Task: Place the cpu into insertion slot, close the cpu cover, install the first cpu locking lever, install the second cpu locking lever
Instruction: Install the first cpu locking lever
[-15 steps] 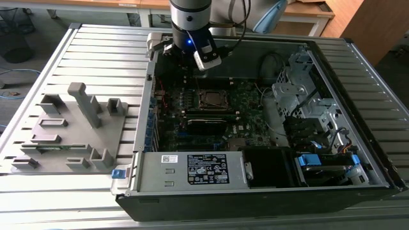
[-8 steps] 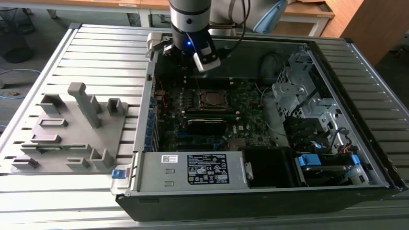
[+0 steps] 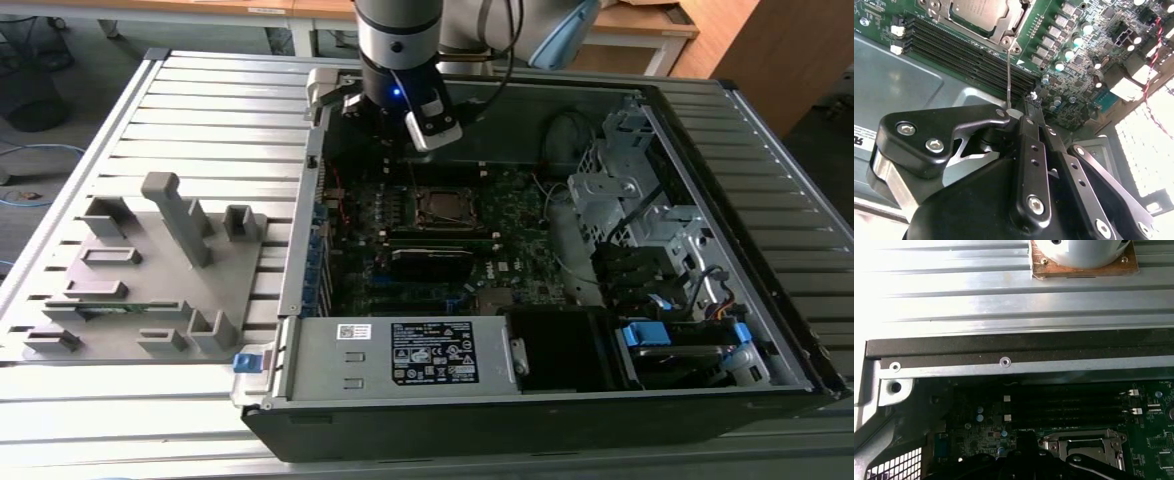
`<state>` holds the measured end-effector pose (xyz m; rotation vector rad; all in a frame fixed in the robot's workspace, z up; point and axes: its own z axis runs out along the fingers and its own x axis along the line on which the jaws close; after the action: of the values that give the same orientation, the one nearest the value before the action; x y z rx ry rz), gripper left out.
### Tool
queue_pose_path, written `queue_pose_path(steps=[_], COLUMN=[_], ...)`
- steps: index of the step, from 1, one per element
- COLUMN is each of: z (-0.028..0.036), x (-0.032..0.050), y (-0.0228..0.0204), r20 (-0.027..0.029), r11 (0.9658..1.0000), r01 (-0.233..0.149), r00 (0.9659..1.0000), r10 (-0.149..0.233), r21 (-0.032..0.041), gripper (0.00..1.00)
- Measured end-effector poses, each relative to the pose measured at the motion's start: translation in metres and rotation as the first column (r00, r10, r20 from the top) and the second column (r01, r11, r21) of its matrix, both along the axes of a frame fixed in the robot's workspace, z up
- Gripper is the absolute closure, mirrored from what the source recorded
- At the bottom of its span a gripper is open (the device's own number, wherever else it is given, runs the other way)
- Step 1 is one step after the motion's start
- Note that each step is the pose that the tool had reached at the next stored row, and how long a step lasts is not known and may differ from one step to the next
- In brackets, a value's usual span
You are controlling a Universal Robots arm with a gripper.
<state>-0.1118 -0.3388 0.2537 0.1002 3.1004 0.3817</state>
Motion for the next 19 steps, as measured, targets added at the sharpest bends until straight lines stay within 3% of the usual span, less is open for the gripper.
queue_pose_path(steps=[8, 19], z=[-0.0001, -0.0007], x=[0.0059, 0.0078], y=[0.0000, 0.0000], r20=[0.0000, 0.0001], r11=[1.0000, 1.0000], r01=[0.000, 0.000], r00=[1.0000, 1.0000], r10=[0.000, 0.000], r21=[0.0000, -0.0002], gripper=[0.89, 0.89])
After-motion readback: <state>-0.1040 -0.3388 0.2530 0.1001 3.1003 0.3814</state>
